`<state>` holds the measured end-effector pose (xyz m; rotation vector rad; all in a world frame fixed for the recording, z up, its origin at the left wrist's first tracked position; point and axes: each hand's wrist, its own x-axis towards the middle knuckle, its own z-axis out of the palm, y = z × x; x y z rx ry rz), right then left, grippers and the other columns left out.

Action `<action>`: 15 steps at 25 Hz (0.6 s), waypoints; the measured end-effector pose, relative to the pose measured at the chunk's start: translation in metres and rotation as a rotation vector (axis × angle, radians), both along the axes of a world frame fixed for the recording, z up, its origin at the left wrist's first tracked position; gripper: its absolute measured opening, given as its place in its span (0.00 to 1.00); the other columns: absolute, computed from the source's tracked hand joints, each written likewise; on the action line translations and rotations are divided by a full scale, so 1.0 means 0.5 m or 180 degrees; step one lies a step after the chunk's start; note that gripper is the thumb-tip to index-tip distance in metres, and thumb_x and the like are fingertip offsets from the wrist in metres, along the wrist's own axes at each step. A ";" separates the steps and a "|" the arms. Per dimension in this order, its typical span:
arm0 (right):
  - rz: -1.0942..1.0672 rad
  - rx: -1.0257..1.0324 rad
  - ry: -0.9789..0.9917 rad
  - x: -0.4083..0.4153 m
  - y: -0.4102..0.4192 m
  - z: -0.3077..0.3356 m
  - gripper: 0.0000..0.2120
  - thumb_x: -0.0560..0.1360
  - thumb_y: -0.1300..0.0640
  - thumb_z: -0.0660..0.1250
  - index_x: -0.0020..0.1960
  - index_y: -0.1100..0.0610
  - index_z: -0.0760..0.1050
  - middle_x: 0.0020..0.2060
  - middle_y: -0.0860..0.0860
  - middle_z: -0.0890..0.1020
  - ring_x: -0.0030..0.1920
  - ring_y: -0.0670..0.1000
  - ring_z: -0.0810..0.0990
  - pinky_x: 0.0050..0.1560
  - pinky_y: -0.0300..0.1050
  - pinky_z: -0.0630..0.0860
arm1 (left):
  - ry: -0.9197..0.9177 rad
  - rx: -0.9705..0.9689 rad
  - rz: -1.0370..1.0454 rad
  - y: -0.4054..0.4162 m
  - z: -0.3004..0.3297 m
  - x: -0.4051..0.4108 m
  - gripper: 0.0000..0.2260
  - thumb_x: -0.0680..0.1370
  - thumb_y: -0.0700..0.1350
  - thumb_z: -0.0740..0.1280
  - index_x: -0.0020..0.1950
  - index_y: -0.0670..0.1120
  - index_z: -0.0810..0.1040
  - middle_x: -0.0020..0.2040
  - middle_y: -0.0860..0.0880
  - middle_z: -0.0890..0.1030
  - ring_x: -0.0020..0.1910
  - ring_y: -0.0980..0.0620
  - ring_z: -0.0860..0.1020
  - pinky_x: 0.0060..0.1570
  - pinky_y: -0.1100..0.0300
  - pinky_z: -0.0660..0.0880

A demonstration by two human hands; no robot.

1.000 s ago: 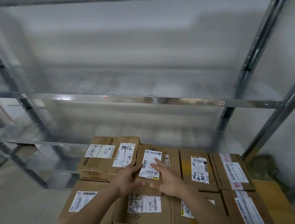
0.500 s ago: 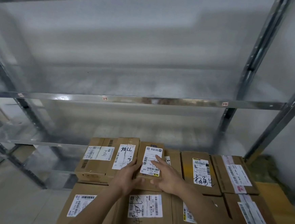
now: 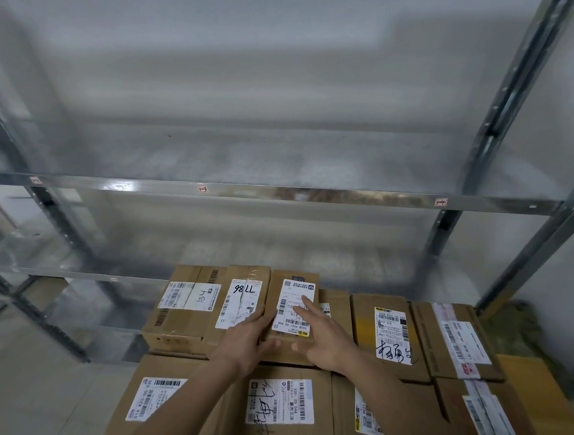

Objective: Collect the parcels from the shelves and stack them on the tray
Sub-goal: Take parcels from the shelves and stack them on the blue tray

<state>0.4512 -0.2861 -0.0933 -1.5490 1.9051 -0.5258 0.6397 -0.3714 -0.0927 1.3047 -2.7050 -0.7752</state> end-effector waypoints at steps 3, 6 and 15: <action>-0.0030 0.0027 -0.0037 -0.003 -0.004 -0.003 0.38 0.77 0.51 0.71 0.81 0.44 0.54 0.80 0.36 0.46 0.78 0.46 0.55 0.74 0.44 0.60 | -0.0011 -0.0025 0.0074 0.001 -0.005 -0.002 0.29 0.80 0.61 0.61 0.79 0.61 0.55 0.80 0.52 0.55 0.73 0.52 0.68 0.71 0.53 0.67; -0.0034 0.0010 -0.0002 -0.003 -0.005 -0.005 0.38 0.78 0.51 0.70 0.81 0.44 0.53 0.79 0.36 0.46 0.79 0.46 0.54 0.75 0.45 0.59 | 0.0008 -0.0015 0.0109 0.003 -0.007 -0.004 0.29 0.80 0.60 0.61 0.79 0.61 0.54 0.80 0.52 0.57 0.70 0.52 0.71 0.70 0.52 0.68; -0.0096 0.0004 0.0120 -0.002 0.038 0.019 0.39 0.78 0.50 0.70 0.81 0.45 0.53 0.80 0.38 0.47 0.79 0.47 0.53 0.78 0.47 0.55 | 0.0097 -0.0067 0.0060 0.031 0.032 0.009 0.30 0.80 0.61 0.61 0.79 0.55 0.56 0.79 0.52 0.58 0.75 0.51 0.63 0.72 0.53 0.64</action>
